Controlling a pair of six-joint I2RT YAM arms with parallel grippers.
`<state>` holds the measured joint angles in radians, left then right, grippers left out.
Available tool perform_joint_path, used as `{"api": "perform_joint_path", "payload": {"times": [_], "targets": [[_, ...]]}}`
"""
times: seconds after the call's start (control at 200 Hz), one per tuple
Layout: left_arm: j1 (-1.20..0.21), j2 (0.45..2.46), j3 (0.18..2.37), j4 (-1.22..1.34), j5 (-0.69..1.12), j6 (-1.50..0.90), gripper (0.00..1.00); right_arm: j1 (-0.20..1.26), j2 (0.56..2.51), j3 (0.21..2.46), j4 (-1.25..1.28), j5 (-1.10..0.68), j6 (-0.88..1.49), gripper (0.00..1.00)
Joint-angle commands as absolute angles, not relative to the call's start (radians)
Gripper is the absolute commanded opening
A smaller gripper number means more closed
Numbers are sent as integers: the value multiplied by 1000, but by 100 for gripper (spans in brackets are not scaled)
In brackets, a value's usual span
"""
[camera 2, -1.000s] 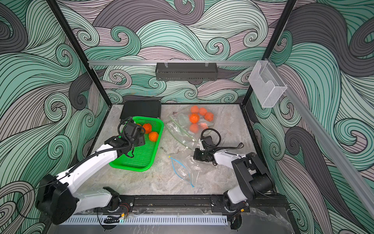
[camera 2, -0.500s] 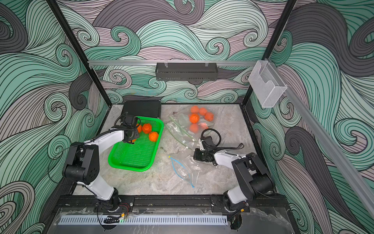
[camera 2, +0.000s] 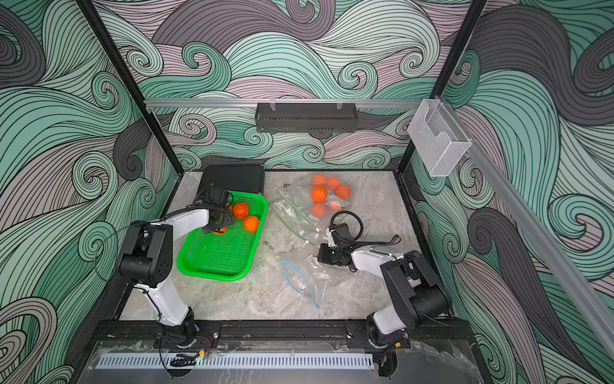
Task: Open the zip-top bag and take out the orange
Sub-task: Place the orange in the basket, then move the zipper food storage bag to the center of the board.
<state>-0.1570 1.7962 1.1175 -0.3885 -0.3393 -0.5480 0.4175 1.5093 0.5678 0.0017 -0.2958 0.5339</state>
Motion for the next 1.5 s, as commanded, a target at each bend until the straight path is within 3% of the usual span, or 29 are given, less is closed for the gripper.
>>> {"api": "perform_joint_path", "payload": {"times": [0.0,0.33,0.555,0.78,0.901,1.006,1.176,1.496], "targets": [[-143,1788,1162,-410,-354,-550,86,413,1526,533,-106,-263,529,5],[-144,1548,1189,-546,-236,-567,86,413,1372,587,-254,-231,501,8],[-142,1307,1148,-518,139,-476,84,442,1098,673,-480,-163,459,8],[-143,1151,1114,-667,369,-407,81,703,1010,685,-563,-219,519,8],[-142,1048,1021,-659,399,-386,81,884,1031,661,-563,-126,560,8],[-142,994,973,-675,393,-371,81,935,1095,630,-551,-95,598,8],[-142,950,928,-696,384,-359,81,893,1206,646,-637,122,663,7],[-143,895,881,-705,373,-345,81,449,1143,663,-618,259,654,9]]}}
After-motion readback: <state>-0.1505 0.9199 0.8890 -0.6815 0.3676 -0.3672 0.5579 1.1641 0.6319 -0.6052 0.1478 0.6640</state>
